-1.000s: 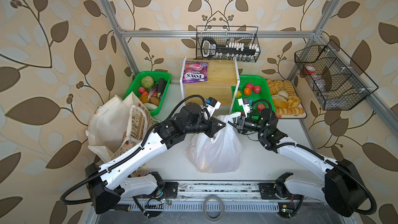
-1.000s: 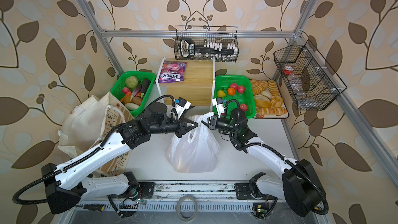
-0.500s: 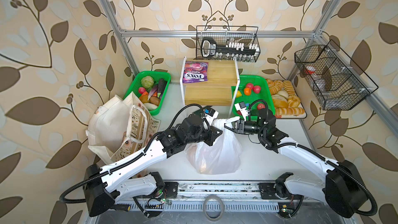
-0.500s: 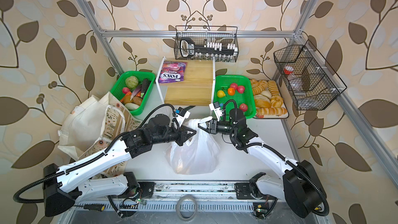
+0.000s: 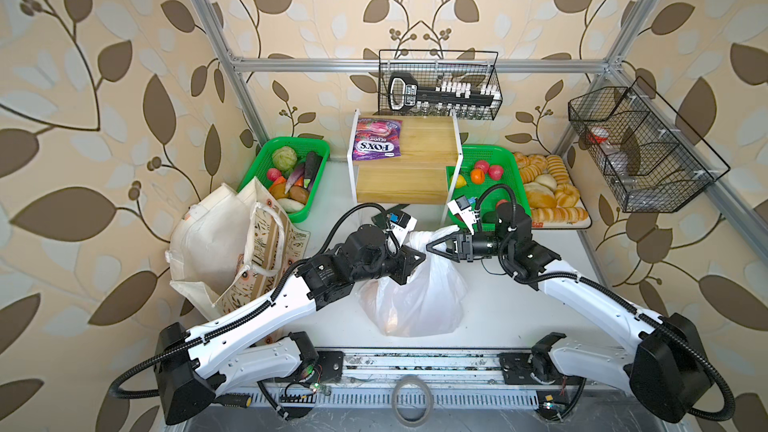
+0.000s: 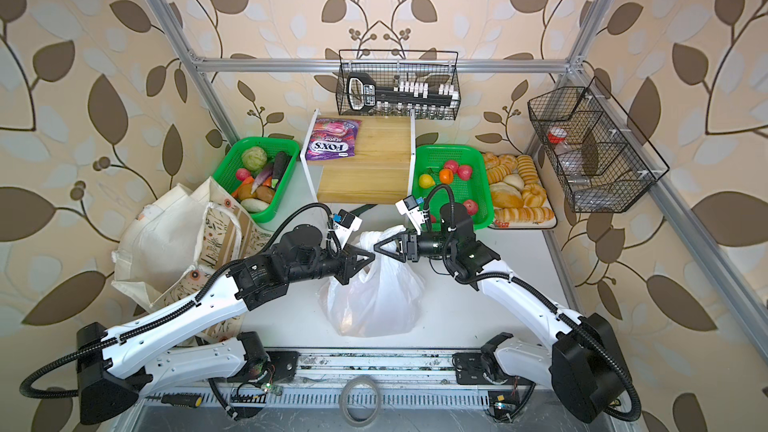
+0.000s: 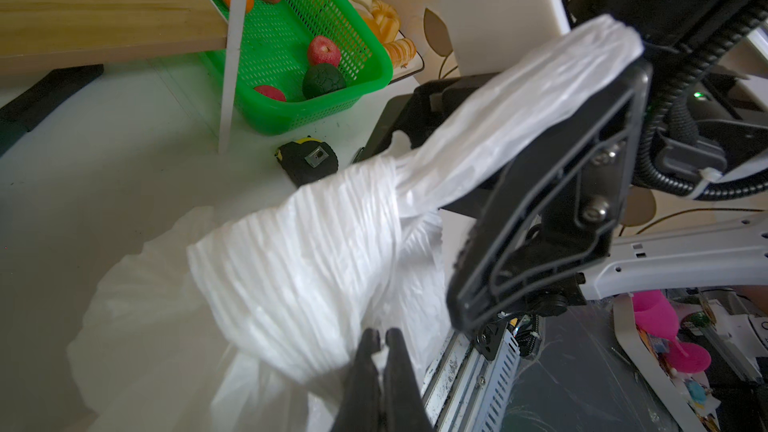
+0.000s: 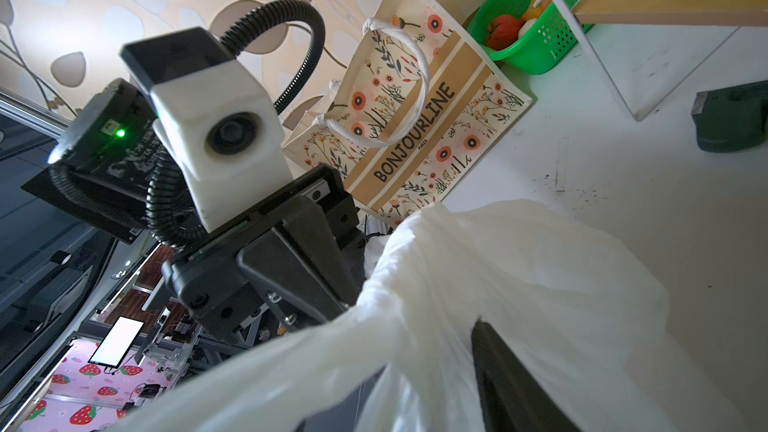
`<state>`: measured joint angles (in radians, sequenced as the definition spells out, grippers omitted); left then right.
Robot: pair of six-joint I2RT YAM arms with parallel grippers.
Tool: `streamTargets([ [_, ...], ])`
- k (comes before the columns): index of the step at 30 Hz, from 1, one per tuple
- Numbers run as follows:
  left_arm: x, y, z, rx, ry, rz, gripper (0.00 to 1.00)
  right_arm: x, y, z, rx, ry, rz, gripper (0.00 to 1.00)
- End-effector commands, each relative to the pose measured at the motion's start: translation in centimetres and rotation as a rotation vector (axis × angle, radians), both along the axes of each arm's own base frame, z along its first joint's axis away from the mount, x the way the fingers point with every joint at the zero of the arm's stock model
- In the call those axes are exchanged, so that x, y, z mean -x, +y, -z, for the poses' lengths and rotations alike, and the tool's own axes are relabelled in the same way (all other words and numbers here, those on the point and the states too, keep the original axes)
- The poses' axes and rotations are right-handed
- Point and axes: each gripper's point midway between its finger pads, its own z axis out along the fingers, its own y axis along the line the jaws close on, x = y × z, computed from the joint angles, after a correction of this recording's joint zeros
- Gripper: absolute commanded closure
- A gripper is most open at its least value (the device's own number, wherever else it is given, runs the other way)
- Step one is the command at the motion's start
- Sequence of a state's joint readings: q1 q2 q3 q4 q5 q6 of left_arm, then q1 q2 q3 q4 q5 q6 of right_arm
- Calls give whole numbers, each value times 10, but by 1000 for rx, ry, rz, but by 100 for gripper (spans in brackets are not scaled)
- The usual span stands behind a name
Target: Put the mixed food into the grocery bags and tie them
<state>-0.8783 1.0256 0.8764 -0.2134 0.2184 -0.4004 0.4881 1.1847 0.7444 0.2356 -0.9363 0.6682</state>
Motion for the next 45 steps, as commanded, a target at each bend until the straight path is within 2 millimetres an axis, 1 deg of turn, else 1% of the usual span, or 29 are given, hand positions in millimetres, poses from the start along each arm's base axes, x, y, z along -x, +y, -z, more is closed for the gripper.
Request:
streamTargets([
  [1,5,-5,-2,11,-9,33,100,-6,3,-6,-4,-15,7,39],
  [4,7,-8,5,-6,5,46,100,-13,6,-7,-5,-18,44,39],
  [7,8,-8,14,-34,17,55,100,-21,9,-4,2,2,62,39],
  [11,8,-6,25,-78,29,45,100,-26,12,0,-4,27,67,47],
  [13,7,-3,30,-94,30,34,100,-25,14,1,-5,35,55,54],
  [16,6,-1,30,-98,23,24,100,-24,15,3,1,33,46,73],
  [17,6,-1,31,-101,23,24,99,-23,15,2,1,26,43,77],
  [18,7,-1,28,-98,20,28,94,-24,15,3,4,20,46,81],
  [19,8,-1,24,-92,17,33,87,-23,14,2,5,9,47,84],
  [20,10,-1,18,-81,10,41,77,-23,14,1,6,-2,51,86],
  [21,12,-1,12,-69,4,49,70,-23,13,0,7,-16,52,87],
  [23,17,1,-7,-30,-23,65,58,-22,12,-2,8,-52,52,88],
  [24,20,3,-15,-18,-37,72,54,-22,12,-3,10,-66,54,89],
  [26,26,10,-34,3,-81,85,46,-20,11,-6,12,-107,55,91],
  [28,31,18,-48,12,-114,84,41,-19,10,-9,13,-145,59,92],
  [29,33,22,-54,11,-132,86,39,-18,10,-10,14,-159,58,92],
  [31,34,30,-60,-9,-153,68,37,-17,9,-12,14,-180,59,92],
  [32,32,35,-62,-25,-167,55,35,-17,9,-12,14,-184,57,92],
  [35,20,46,-54,-124,-209,-2,28,-16,10,-12,14,-188,53,92],
  [37,14,48,-47,-207,-234,1,20,-16,10,-13,13,-190,53,92],
  [41,-2,44,-35,-361,-300,34,10,-15,10,-14,9,-192,47,92],
  [43,-5,39,-29,-413,-340,80,4,-14,10,-13,10,-191,49,92],
  [45,-7,33,-21,-456,-373,130,3,-14,10,-14,9,-190,48,92],
])
